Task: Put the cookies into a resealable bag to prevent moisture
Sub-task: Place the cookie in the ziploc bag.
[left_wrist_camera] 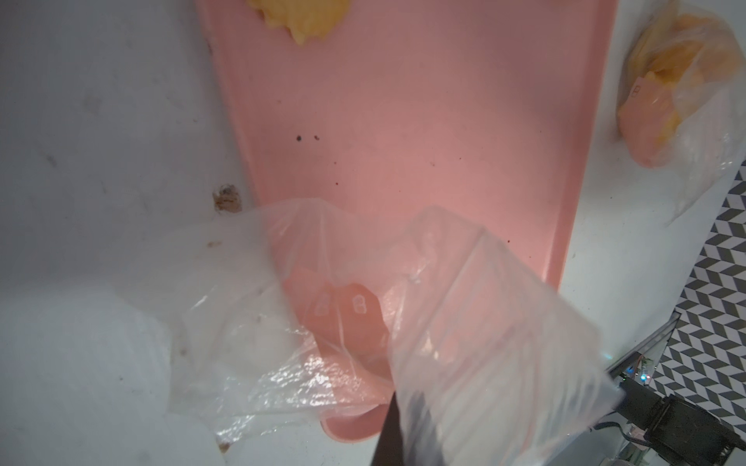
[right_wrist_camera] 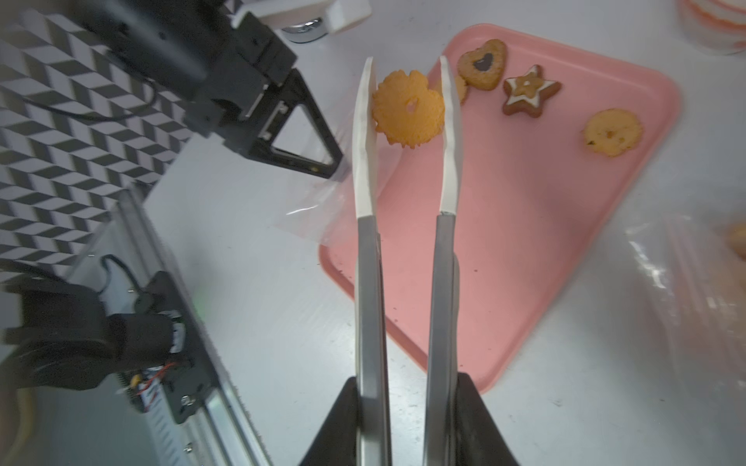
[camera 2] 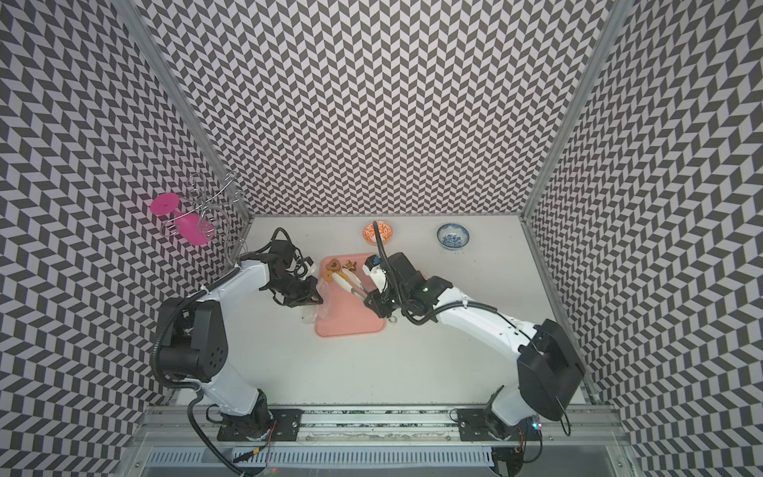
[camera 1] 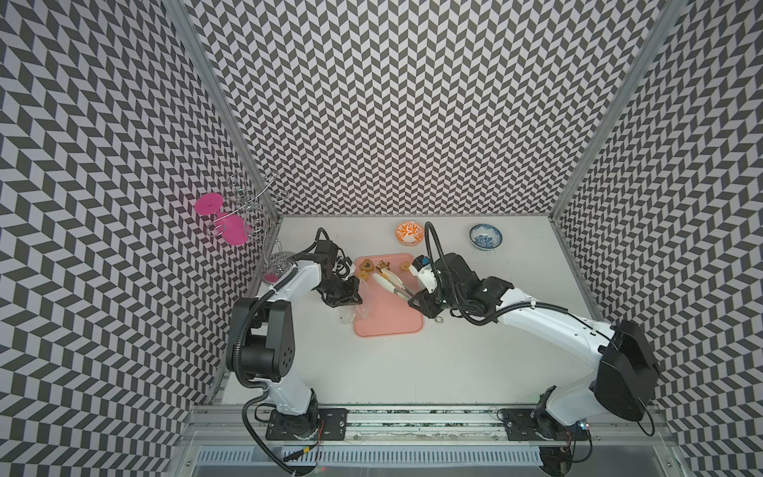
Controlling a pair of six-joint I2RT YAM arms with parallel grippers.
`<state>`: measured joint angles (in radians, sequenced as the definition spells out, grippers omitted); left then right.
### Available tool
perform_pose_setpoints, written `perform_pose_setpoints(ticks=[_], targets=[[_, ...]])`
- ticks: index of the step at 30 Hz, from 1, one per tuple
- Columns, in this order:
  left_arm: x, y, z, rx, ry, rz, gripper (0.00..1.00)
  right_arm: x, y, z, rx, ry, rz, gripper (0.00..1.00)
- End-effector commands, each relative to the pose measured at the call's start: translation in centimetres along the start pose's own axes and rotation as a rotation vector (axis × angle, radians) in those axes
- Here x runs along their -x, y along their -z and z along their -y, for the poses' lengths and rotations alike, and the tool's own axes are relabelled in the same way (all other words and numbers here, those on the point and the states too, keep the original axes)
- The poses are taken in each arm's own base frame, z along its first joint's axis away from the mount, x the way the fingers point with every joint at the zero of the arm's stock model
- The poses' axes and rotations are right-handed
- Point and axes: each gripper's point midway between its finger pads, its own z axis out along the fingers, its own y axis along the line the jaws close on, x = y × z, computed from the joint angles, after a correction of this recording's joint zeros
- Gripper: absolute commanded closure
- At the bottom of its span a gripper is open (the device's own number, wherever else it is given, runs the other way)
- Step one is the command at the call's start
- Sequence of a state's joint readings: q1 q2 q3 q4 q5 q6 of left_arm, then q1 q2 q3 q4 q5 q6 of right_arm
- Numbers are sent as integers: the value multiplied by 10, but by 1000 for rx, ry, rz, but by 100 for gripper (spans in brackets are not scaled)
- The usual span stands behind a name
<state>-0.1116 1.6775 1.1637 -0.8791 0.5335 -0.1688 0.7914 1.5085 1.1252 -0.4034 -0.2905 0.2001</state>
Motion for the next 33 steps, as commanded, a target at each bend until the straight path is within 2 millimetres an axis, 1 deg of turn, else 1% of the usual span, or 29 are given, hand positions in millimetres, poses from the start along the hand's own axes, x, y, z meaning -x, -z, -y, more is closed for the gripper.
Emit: perform_pose_setpoints(ticks=[1,3,5,8,10,13,15,19,26,30,33], targets=[[10,1,13,-90,-27,23,100,3,2,-32,190,-71,41,71],[9,-2,17,-133,-21,16,100,-2,-1,-34,217,-88,29,71],[7,-6,18,-171,-10,10,100,-3,-3,-37,239,-100,29,71],[3,-12,18,-212,4,-3,100,0,-2,-40,260,-105,41,71],[2,-14,14,-221,21,-10,100,2,-1,-40,268,-114,47,71],[3,-14,10,-219,30,-3,100,9,6,-40,286,-128,79,72],[5,-12,12,-221,28,0,100,12,9,-42,309,-142,97,72],[6,-5,21,-265,20,11,100,4,0,-43,361,-180,66,72],[3,-1,26,-336,42,16,100,-3,-10,-37,399,-216,24,72],[-1,-5,18,-315,64,9,100,-3,-10,-35,404,-223,18,73],[-1,-3,20,-328,68,14,100,-9,-15,-30,387,-233,-9,73]])
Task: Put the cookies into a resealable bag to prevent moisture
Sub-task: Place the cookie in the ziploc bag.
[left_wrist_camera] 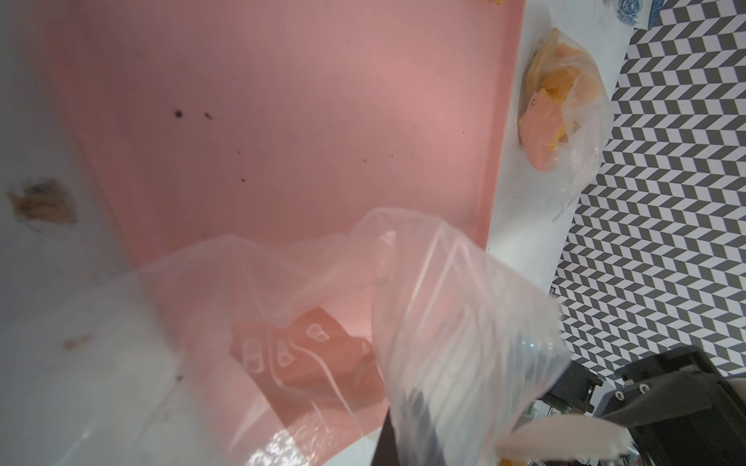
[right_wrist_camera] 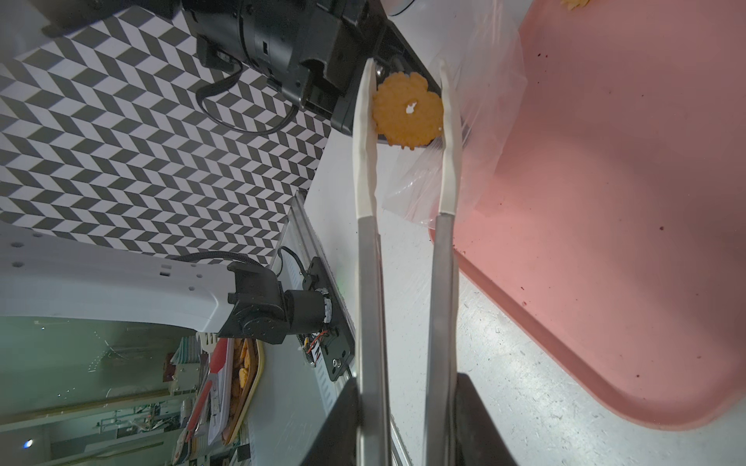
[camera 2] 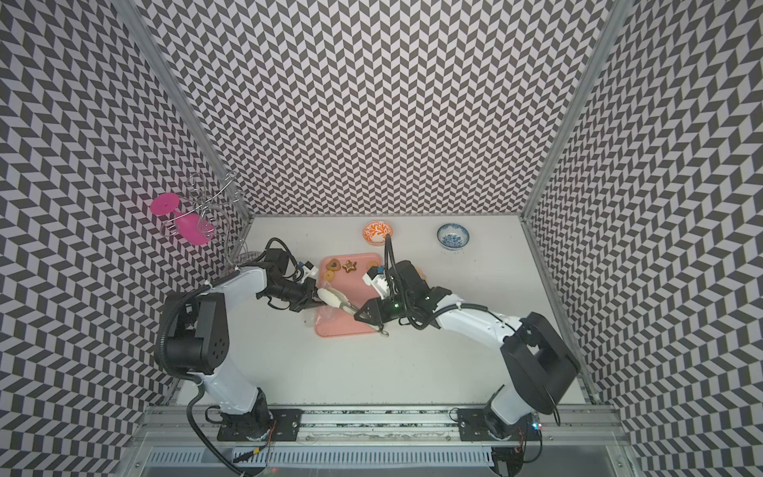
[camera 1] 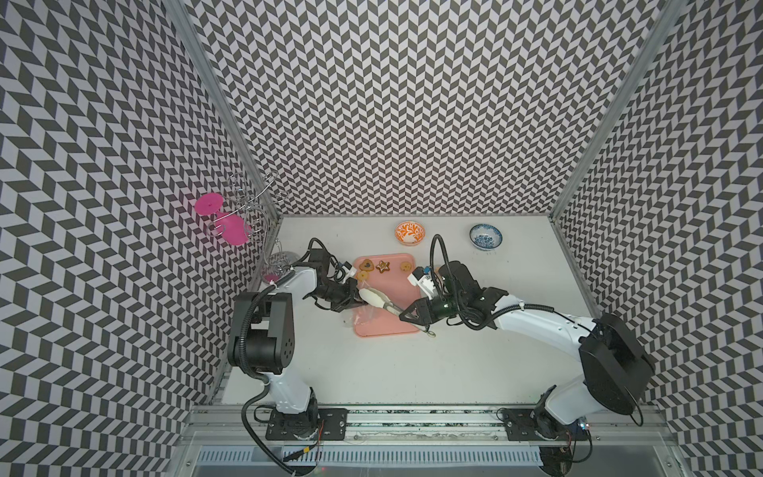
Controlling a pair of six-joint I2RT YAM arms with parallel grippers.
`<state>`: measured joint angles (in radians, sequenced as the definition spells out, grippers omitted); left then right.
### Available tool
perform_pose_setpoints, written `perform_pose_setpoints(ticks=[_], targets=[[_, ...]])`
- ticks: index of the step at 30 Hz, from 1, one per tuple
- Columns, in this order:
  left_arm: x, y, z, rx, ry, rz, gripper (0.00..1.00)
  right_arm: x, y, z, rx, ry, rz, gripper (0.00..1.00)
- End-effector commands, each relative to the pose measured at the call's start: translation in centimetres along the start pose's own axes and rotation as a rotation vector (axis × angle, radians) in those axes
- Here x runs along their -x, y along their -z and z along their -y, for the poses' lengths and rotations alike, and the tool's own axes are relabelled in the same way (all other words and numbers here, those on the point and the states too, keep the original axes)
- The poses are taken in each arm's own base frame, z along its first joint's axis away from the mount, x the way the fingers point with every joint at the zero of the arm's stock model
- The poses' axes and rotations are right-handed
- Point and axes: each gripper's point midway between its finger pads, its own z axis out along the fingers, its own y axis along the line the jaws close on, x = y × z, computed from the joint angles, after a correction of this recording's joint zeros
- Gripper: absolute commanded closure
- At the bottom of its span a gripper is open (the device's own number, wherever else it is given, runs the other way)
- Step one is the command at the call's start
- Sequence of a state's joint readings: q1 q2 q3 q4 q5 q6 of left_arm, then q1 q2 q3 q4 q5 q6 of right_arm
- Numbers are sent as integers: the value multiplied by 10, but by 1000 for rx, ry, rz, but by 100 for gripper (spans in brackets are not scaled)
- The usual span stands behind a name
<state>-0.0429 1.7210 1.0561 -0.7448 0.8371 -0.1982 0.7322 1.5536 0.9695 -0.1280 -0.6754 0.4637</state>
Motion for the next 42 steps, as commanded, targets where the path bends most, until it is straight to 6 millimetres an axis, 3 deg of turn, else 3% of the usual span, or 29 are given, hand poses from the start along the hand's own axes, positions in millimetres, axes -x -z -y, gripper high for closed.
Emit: perform_pose_setpoints(ticks=[1,7,14,19,27,42], targets=[[5,10,14,-35,-35,40,100,9,-2,-1,14,25,11,73],[3,21,21,-13,-45,69,100,-1,-3,24,-94,5,-62,73],[-3,23,18,46,-53,65,100,6,-3,25,-100,11,-80,73],[-6,24,23,57,-70,65,100,17,-2,14,-67,54,-61,71],[-4,23,21,62,-70,61,100,28,6,-8,39,55,5,59],[-4,36,26,105,-79,87,100,40,33,-16,93,5,81,56]])
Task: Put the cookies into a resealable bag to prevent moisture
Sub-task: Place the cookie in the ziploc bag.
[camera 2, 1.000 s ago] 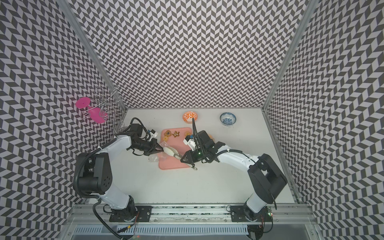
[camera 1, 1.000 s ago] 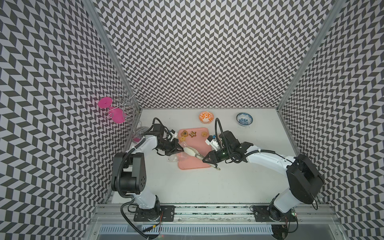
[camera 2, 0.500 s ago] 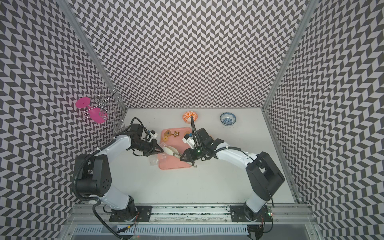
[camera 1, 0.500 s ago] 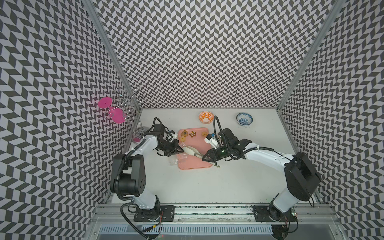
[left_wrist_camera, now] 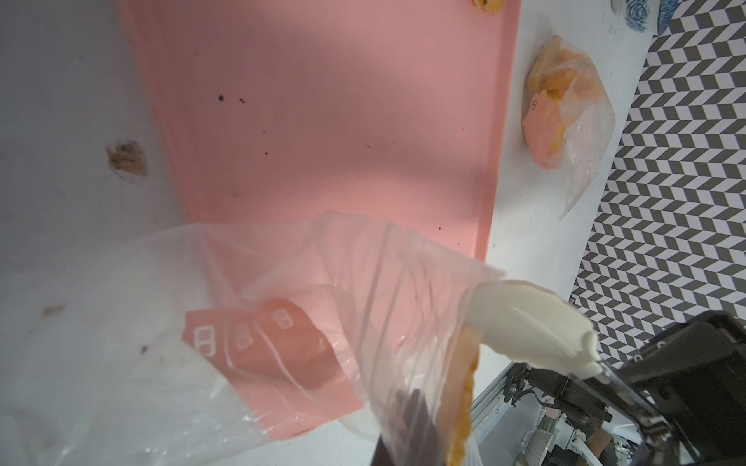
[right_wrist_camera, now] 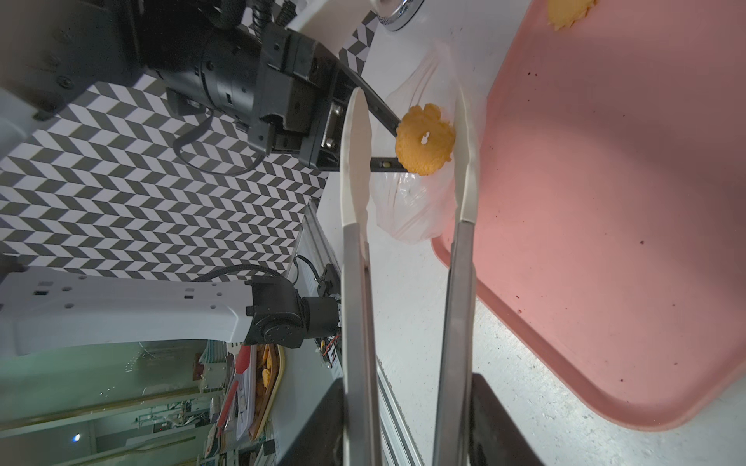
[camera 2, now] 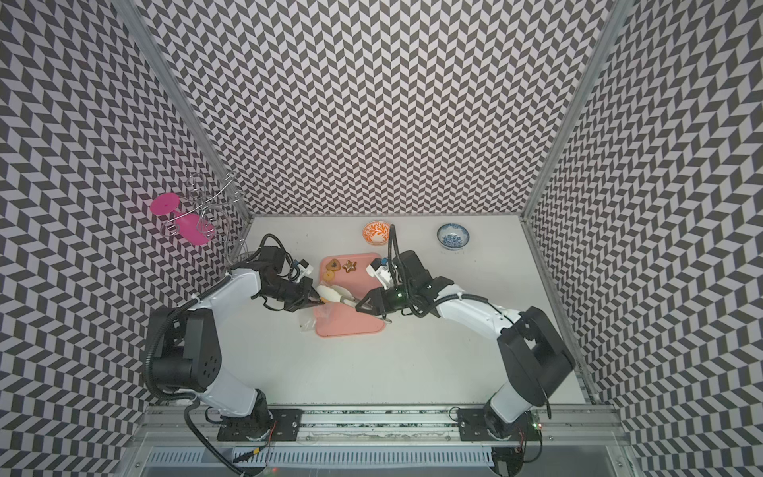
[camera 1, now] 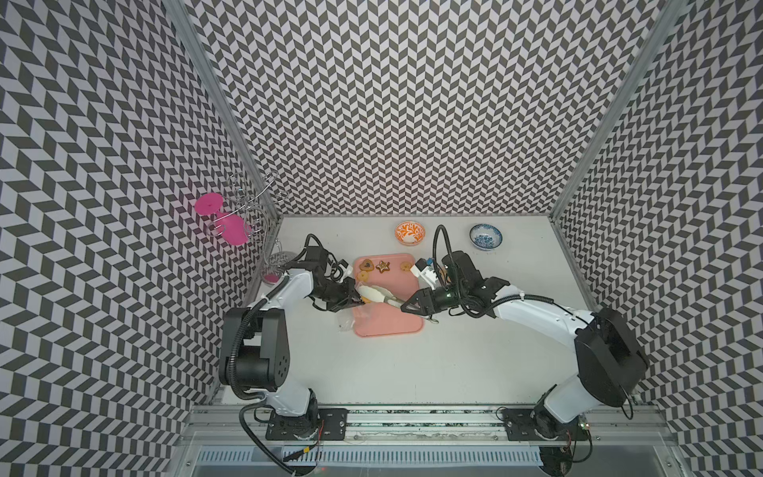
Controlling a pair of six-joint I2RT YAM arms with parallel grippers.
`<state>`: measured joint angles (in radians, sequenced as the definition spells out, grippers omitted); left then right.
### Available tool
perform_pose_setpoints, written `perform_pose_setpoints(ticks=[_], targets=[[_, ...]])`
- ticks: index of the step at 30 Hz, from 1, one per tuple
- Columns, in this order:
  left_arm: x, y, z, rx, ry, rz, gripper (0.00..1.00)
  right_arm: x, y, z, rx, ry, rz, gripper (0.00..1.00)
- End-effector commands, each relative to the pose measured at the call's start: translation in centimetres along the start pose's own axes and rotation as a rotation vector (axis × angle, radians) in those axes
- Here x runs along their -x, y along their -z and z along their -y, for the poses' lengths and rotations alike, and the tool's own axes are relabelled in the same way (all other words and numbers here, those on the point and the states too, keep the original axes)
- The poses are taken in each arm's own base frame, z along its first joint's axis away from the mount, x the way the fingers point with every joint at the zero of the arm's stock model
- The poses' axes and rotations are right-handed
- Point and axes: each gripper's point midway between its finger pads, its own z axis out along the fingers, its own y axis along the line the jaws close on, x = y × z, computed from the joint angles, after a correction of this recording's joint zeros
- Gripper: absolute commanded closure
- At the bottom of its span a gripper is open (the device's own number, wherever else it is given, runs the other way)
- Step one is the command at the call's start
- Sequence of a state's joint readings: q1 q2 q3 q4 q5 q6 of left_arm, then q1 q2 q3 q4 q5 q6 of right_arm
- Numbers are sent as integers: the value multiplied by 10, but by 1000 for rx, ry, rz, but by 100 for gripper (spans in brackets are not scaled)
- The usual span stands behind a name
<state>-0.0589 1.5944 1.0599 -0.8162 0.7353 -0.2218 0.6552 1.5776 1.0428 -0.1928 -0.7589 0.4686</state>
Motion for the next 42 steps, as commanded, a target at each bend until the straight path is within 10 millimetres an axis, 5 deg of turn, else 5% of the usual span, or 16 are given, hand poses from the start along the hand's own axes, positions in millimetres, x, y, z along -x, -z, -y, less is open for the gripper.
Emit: perform_pose_setpoints(ticks=[1,13,20,30,42], targets=[[6,16,12,24,-48,42,100,16,17,-22,64,59,76,56],[2,22,20,38,-55,57,100,20,23,-29,107,59,91,61],[6,19,23,14,-53,65,100,-1,19,9,-85,114,-12,64],[0,8,27,15,-64,29,100,8,4,-11,-14,146,-2,65],[1,18,29,84,-93,33,100,-12,-1,31,-277,208,-128,67]])
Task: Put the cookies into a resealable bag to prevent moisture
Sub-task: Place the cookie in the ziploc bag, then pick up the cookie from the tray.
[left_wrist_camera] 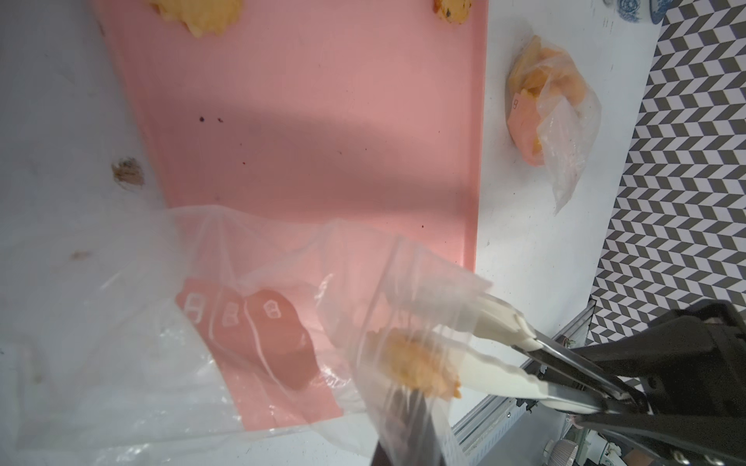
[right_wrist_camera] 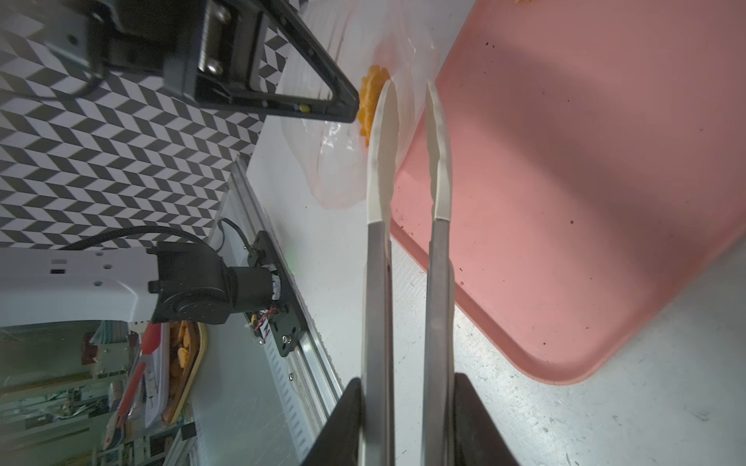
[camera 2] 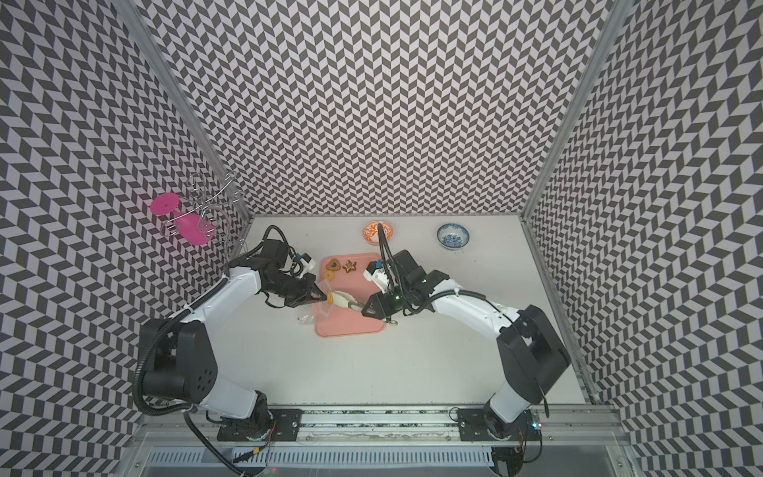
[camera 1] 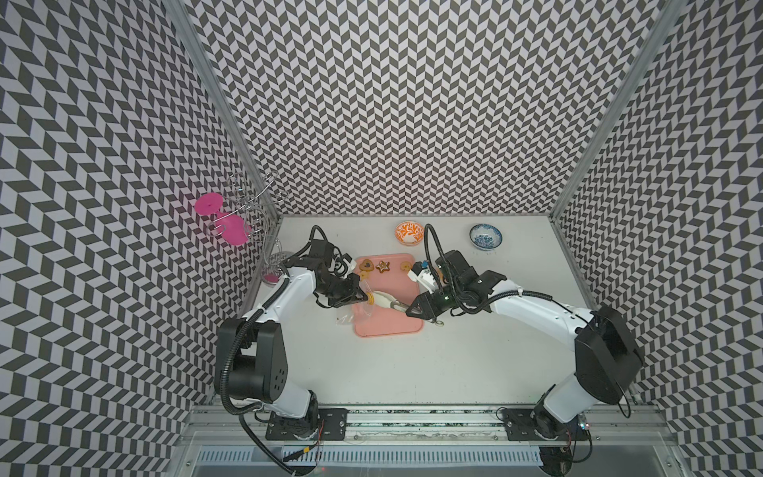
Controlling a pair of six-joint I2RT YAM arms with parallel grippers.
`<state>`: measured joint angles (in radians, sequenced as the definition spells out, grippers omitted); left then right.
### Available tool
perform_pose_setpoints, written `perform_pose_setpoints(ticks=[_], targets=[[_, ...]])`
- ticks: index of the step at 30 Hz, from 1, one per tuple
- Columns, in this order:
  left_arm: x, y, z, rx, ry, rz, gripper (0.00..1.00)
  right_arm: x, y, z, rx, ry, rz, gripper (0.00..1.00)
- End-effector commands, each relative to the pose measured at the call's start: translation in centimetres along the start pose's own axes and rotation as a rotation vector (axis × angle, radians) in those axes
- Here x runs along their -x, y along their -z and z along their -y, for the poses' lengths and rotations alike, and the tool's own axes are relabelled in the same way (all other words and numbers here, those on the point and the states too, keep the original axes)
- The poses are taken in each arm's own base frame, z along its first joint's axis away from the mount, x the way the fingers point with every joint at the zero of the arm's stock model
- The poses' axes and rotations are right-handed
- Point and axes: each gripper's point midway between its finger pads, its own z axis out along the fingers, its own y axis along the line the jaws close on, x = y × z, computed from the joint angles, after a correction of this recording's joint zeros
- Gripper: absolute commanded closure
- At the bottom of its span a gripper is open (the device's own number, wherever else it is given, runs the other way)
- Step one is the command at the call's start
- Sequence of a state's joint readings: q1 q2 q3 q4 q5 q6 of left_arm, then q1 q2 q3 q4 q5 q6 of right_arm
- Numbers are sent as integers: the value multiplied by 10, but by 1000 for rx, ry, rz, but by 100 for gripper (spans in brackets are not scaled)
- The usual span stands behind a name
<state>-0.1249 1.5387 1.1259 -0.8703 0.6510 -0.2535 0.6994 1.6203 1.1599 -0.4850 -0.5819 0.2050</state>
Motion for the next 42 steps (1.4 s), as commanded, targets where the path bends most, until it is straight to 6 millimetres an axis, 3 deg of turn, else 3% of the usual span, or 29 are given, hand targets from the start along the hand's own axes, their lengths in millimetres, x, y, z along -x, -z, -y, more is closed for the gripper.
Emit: perform_pose_setpoints(ticks=[1,7,11,14,19,23,31,39,42], targets=[[0,8,4,27,-35,8,100,7,4,10,-92,57,5,67],[-1,11,-5,75,-29,12,100,27,28,16,-185,69,59,68],[1,15,-3,78,-36,20,100,22,33,25,-253,69,18,68],[-1,10,-6,75,-34,6,100,33,42,12,-213,96,62,68],[-4,4,-13,80,-26,1,100,64,76,-19,-95,112,212,68],[-11,-8,-24,80,-5,-18,100,76,95,-35,-60,170,311,63],[-2,-5,-20,74,-7,-7,100,79,97,-45,12,231,375,63],[5,36,-15,215,-36,51,100,74,74,27,-300,229,280,59],[-11,32,-23,226,-9,21,100,78,61,50,-379,259,243,55]])
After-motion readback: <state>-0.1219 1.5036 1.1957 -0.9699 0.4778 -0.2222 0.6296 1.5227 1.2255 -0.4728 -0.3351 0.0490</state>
